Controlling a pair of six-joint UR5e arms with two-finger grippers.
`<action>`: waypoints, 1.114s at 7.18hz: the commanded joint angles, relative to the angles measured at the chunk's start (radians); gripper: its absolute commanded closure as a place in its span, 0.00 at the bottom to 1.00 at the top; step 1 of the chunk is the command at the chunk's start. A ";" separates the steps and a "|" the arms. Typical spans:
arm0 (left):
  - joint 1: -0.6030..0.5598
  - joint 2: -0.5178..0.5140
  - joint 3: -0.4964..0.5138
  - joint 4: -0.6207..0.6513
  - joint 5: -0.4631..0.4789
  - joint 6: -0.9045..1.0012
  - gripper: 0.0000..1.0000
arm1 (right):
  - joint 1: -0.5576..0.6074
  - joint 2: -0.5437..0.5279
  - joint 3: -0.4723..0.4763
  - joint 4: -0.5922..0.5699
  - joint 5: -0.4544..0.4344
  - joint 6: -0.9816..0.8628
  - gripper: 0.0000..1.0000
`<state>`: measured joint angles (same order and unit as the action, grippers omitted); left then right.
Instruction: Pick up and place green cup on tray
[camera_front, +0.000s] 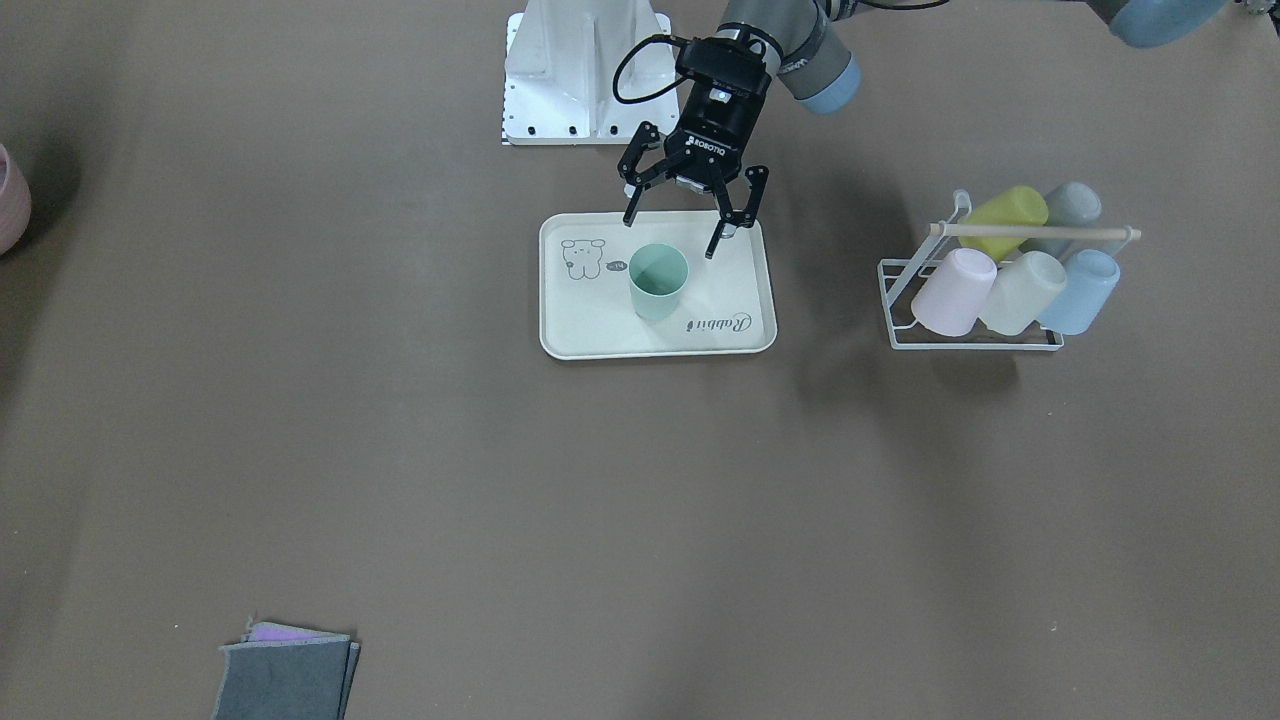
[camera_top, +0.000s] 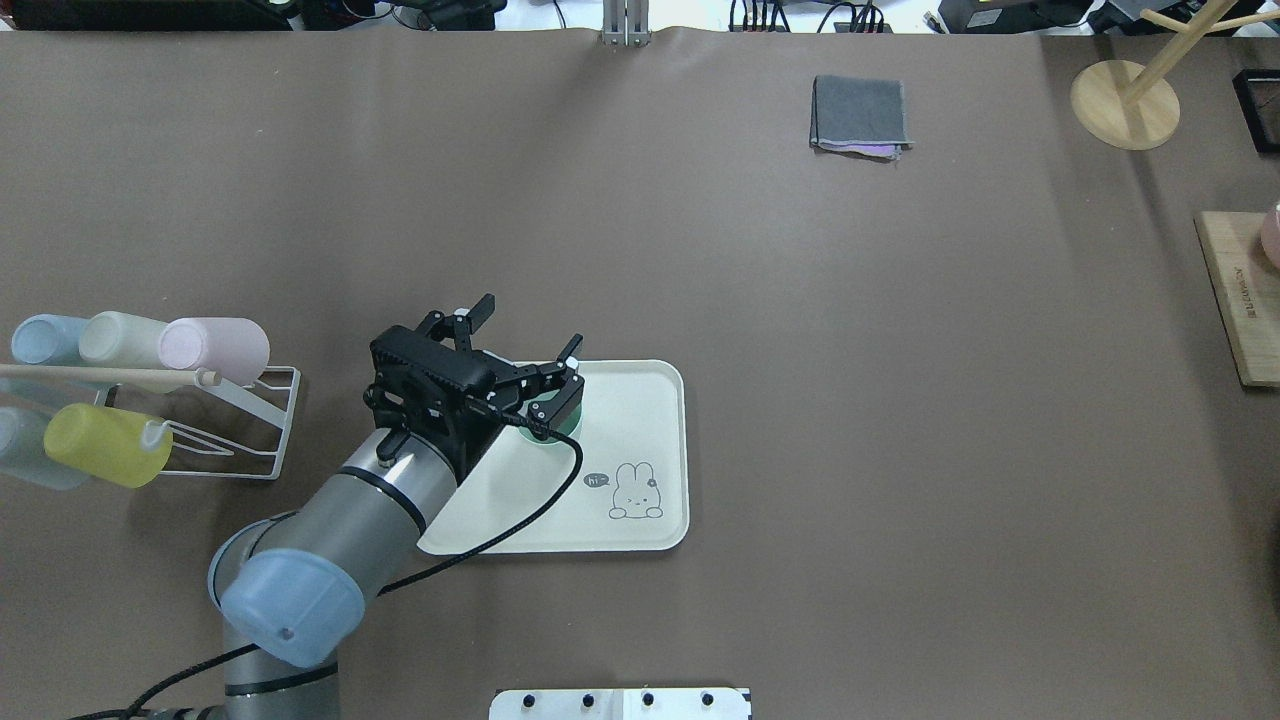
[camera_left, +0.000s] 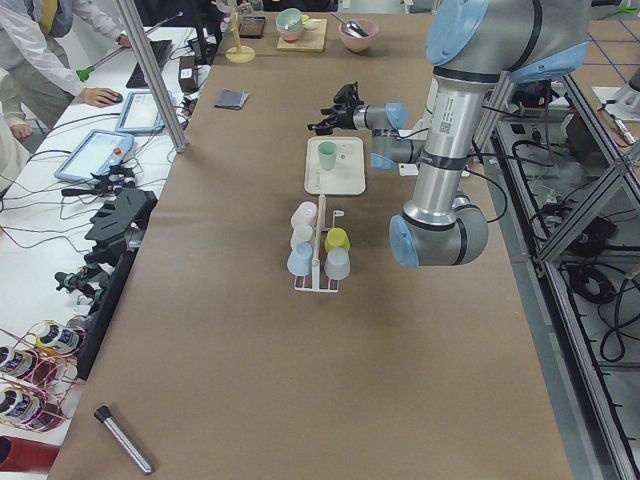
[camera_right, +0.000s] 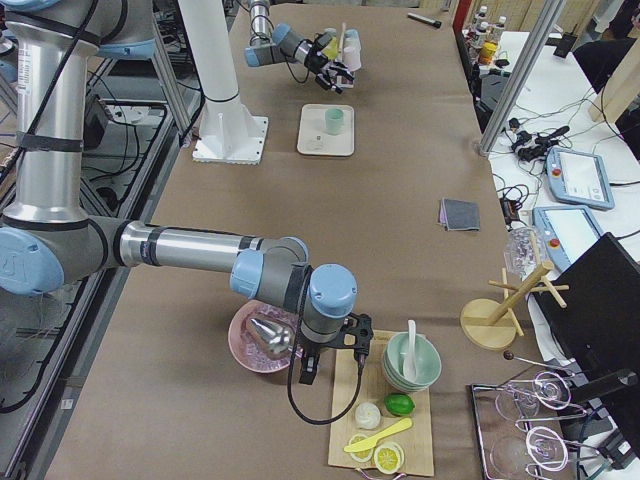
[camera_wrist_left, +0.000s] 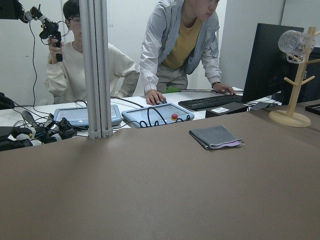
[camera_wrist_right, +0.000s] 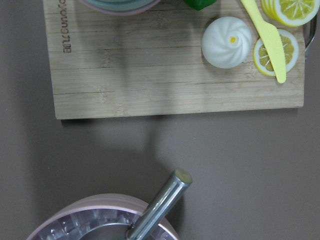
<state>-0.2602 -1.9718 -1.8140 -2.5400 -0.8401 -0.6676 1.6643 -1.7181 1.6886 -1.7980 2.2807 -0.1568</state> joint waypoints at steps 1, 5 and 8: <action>-0.170 -0.018 -0.048 0.139 -0.203 -0.021 0.02 | 0.000 0.000 0.000 0.000 -0.001 -0.001 0.01; -0.709 -0.012 -0.042 0.344 -0.914 -0.052 0.02 | 0.002 0.003 0.002 -0.001 -0.009 -0.001 0.01; -1.023 0.047 0.143 0.382 -1.441 -0.029 0.02 | 0.000 0.002 0.000 -0.001 -0.010 -0.001 0.01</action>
<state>-1.1581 -1.9434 -1.7665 -2.1674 -2.0589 -0.7048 1.6647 -1.7154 1.6902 -1.7994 2.2709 -0.1580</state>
